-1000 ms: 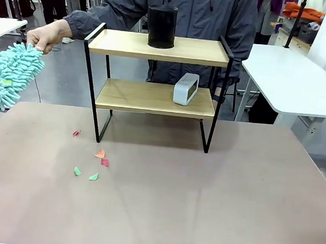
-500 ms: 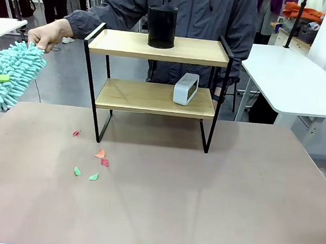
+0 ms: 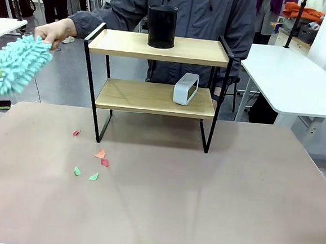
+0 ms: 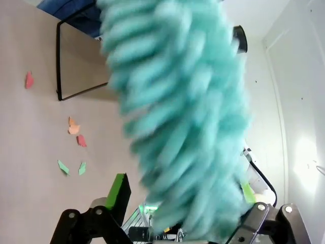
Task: Clean the shelf.
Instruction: Hand the Duster back to the human.
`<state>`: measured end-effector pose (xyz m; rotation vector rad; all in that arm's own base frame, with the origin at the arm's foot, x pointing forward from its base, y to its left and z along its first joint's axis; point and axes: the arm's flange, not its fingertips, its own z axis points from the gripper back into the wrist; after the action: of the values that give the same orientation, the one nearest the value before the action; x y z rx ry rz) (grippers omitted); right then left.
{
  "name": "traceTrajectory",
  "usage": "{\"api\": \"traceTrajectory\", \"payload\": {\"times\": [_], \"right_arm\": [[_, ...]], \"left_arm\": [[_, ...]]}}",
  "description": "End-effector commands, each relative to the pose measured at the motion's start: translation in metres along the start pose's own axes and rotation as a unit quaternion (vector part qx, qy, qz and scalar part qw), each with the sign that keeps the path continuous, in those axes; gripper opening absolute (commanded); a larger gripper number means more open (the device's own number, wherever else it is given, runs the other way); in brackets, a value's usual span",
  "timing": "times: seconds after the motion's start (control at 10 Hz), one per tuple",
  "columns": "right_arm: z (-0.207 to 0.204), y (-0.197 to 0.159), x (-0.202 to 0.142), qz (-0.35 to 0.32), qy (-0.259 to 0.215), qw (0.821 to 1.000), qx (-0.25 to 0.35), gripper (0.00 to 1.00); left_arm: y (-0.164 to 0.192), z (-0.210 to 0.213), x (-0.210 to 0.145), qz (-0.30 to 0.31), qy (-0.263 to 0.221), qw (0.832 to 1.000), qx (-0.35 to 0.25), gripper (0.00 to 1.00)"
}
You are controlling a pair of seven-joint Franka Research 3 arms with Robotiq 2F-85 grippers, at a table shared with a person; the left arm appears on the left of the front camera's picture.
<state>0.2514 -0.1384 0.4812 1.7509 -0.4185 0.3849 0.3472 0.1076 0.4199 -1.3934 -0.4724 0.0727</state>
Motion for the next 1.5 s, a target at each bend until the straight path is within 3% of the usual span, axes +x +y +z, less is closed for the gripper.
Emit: {"api": "traceTrajectory", "payload": {"times": [0.0, 0.2, 0.3, 0.7, 0.8, 0.9, 1.1, 1.2, 1.3, 1.4], "right_arm": [[0.007, 0.001, 0.0, 0.005, 0.011, 1.0, -0.001, 1.0], [0.007, 0.001, 0.0, 0.005, 0.011, 1.0, -0.001, 1.0], [0.007, 0.001, 0.0, 0.005, 0.011, 1.0, -0.001, 1.0], [0.0, 0.0, 0.0, 0.0, 0.0, 1.0, 0.0, 1.0], [-0.005, -0.002, -0.004, -0.028, 0.08, 0.994, -0.07, 1.0], [-0.043, -0.012, -0.014, -0.041, 0.13, 0.989, -0.064, 1.0], [-0.105, -0.049, -0.034, -0.085, 0.18, 0.976, -0.085, 1.0], [-0.125, -0.063, -0.041, -0.097, 0.125, 0.982, -0.104, 1.0], [-0.132, -0.071, -0.039, -0.122, 0.024, 0.982, -0.139, 1.0], [-0.133, -0.076, -0.037, -0.138, -0.051, 0.967, -0.207, 1.0]], "left_arm": [[-0.003, 0.0, -0.009, -0.004, 0.014, 1.0, -0.005, 1.0], [-0.006, -0.011, -0.015, -0.009, 0.045, 0.999, -0.004, 1.0], [-0.001, -0.002, -0.002, -0.001, 0.011, 1.0, -0.002, 1.0], [-0.001, -0.004, -0.003, 0.0, 0.019, 1.0, -0.002, 1.0], [-0.001, -0.015, 0.001, 0.033, 0.048, 0.997, -0.054, 1.0], [-0.004, -0.041, 0.002, 0.047, 0.049, 0.996, -0.064, 1.0], [-0.011, -0.093, -0.006, 0.061, 0.07, 0.992, -0.081, 1.0], [-0.007, -0.117, -0.013, 0.072, 0.088, 0.991, -0.077, 1.0], [-0.001, -0.132, -0.021, 0.072, 0.108, 0.99, -0.06, 1.0], [0.004, -0.142, -0.029, 0.058, 0.119, 0.991, -0.036, 1.0]]}}
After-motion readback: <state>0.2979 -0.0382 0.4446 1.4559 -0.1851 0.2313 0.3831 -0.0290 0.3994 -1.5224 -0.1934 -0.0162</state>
